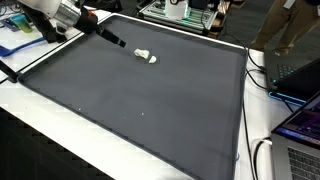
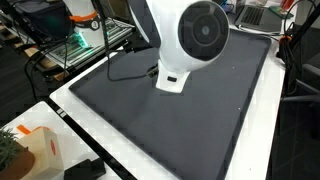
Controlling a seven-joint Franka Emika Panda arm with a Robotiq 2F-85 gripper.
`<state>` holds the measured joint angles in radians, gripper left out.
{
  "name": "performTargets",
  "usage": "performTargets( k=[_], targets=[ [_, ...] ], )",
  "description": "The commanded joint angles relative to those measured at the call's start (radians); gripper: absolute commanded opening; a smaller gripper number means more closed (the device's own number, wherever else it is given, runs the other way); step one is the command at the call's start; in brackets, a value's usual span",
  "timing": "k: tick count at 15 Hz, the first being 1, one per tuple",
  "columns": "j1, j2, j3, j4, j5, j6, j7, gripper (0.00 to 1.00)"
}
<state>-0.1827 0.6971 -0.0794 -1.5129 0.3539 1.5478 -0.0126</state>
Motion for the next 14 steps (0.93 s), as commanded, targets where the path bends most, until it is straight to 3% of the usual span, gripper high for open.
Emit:
performTargets(
  k=[1,5,6,10,14],
  targets=[
    [-0.002,-0.197,0.013,-0.239,-0.014,0.174,-0.152,1.00],
    [0.017,-0.356,0.032,-0.429,-0.024,0.378,-0.275,1.00],
    [-0.001,-0.244,0.031,-0.279,-0.005,0.281,-0.218,1.00],
    [0.015,-0.333,0.034,-0.385,-0.012,0.345,-0.252,1.00],
    [0.051,-0.477,0.027,-0.585,-0.005,0.608,-0.139,1.00]
  ],
)
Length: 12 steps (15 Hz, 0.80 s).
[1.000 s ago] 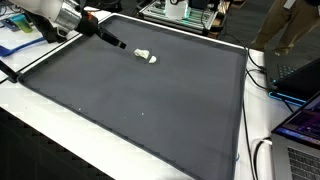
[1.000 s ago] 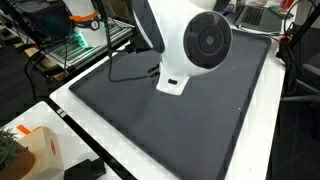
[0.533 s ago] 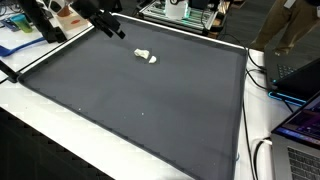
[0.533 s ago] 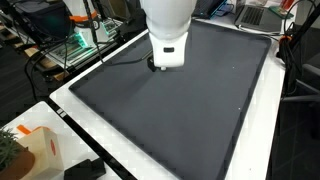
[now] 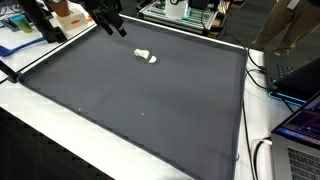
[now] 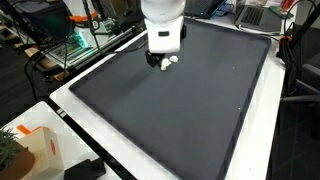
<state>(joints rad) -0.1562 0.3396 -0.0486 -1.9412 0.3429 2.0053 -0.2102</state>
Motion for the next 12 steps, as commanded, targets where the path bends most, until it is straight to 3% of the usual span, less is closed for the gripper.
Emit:
performTargets(
  k=[1,10,11,12],
  targets=[
    [0.032,-0.156,0.003,-0.215,0.020,0.218,0.068,1.00],
    [0.128,-0.525,0.052,-0.692,0.032,0.668,0.137,1.00],
    [0.116,-0.405,0.029,-0.564,0.015,0.586,0.133,1.00],
    [0.131,-0.445,0.034,-0.609,0.013,0.624,0.137,1.00]
  ],
)
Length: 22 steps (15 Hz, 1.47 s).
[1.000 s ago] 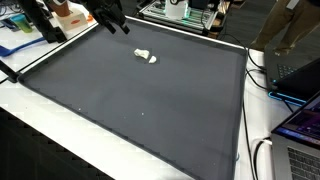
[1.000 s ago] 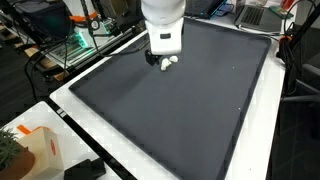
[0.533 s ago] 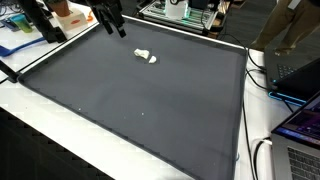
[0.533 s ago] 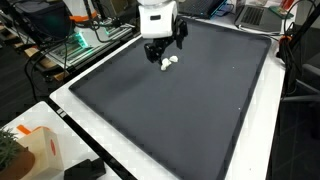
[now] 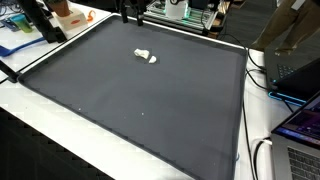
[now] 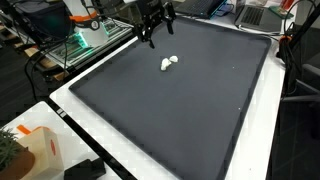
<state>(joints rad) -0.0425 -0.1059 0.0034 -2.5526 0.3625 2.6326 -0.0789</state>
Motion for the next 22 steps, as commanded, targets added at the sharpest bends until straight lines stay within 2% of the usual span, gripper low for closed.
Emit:
performTargets(
  k=[1,7,10,11,12,15,20,22],
  targets=[
    [0.027,-0.031,-0.017,-0.029,-0.007,0.014,0.007,1.00],
    [0.064,-0.146,0.010,-0.104,-0.018,0.047,0.032,1.00],
    [0.070,-0.268,0.023,-0.144,-0.059,0.036,0.071,1.00],
    [0.071,-0.342,0.006,-0.150,-0.037,0.026,0.069,1.00],
    [0.083,-0.192,0.002,-0.081,-0.042,0.033,0.053,1.00],
    [0.083,-0.305,-0.007,-0.110,-0.047,0.031,0.065,1.00],
    [0.084,-0.325,-0.008,-0.130,-0.048,0.032,0.069,1.00],
    [0.039,-0.357,0.017,-0.129,-0.122,-0.046,0.112,1.00]
  ],
)
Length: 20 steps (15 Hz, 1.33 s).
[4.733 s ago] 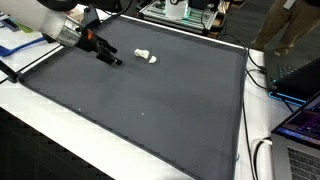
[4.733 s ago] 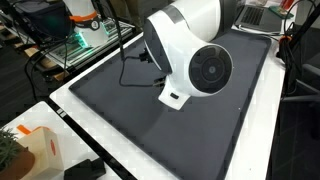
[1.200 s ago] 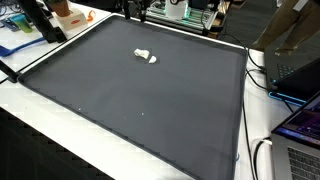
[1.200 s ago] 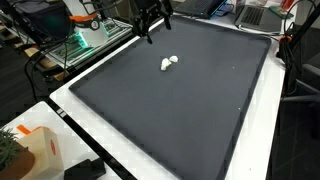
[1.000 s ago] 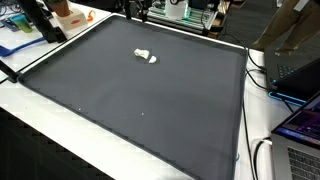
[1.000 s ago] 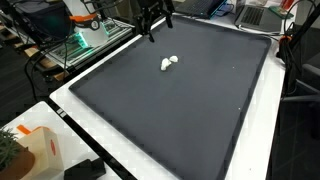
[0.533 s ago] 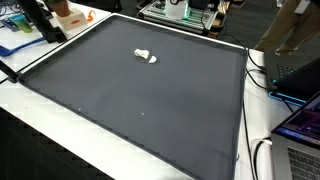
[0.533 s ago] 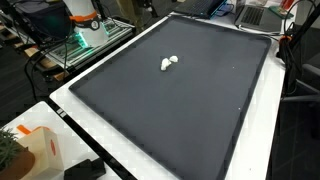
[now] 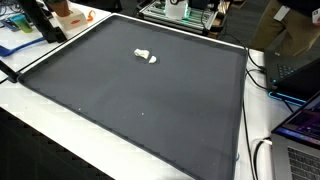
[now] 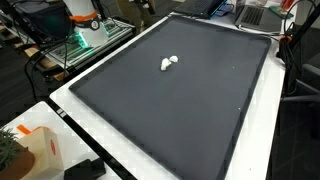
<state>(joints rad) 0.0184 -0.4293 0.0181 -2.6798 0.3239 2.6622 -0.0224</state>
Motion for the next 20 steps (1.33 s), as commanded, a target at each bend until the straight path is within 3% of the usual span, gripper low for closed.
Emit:
performTargets(
  k=[1,4,8,9,13,20],
  targets=[
    [-0.023,-0.059,-0.006,-0.004,-0.111,-0.139,0.042,1.00],
    [-0.002,-0.125,-0.042,-0.002,-0.138,-0.350,-0.012,1.00],
    [0.059,-0.231,-0.117,0.043,-0.051,-0.678,-0.161,1.00],
    [0.023,-0.160,-0.072,0.039,-0.088,-0.576,-0.097,1.00],
    [0.047,-0.208,-0.096,0.069,-0.055,-0.693,-0.140,1.00],
    [0.054,-0.146,-0.044,0.176,0.006,-0.873,-0.035,1.00]
  ],
)
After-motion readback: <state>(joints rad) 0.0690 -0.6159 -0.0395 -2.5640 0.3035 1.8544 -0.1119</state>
